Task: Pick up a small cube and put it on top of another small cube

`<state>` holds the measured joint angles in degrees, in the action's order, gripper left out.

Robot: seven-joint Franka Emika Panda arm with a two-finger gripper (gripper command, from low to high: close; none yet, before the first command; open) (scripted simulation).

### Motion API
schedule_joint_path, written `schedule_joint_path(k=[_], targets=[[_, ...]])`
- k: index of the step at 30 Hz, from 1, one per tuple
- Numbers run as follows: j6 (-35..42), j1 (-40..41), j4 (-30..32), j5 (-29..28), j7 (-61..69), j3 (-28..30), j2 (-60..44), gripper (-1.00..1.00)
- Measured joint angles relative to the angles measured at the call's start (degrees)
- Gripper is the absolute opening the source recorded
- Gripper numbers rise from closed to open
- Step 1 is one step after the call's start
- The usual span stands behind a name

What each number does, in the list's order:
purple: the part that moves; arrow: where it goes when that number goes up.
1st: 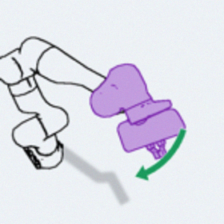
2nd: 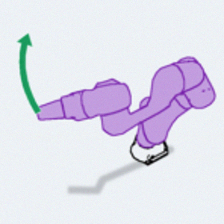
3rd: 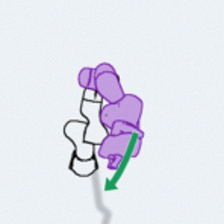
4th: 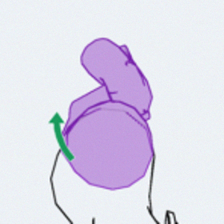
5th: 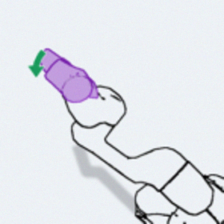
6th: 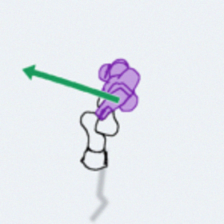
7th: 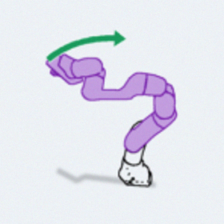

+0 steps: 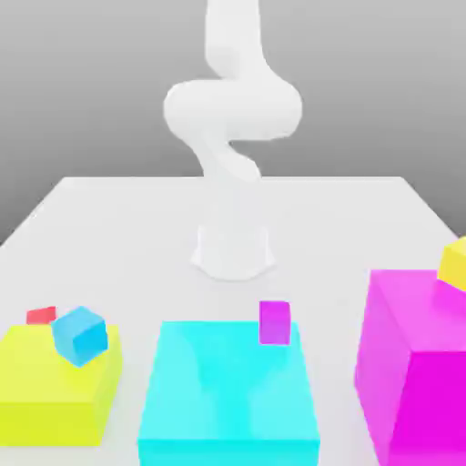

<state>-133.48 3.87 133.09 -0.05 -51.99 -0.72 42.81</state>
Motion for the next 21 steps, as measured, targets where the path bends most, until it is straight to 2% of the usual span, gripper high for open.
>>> schedule_joint_path(k=[21], targets=[[-14.3, 29.0, 11.0, -3.0, -53.6, -3.1, -25.5, 0.0]])
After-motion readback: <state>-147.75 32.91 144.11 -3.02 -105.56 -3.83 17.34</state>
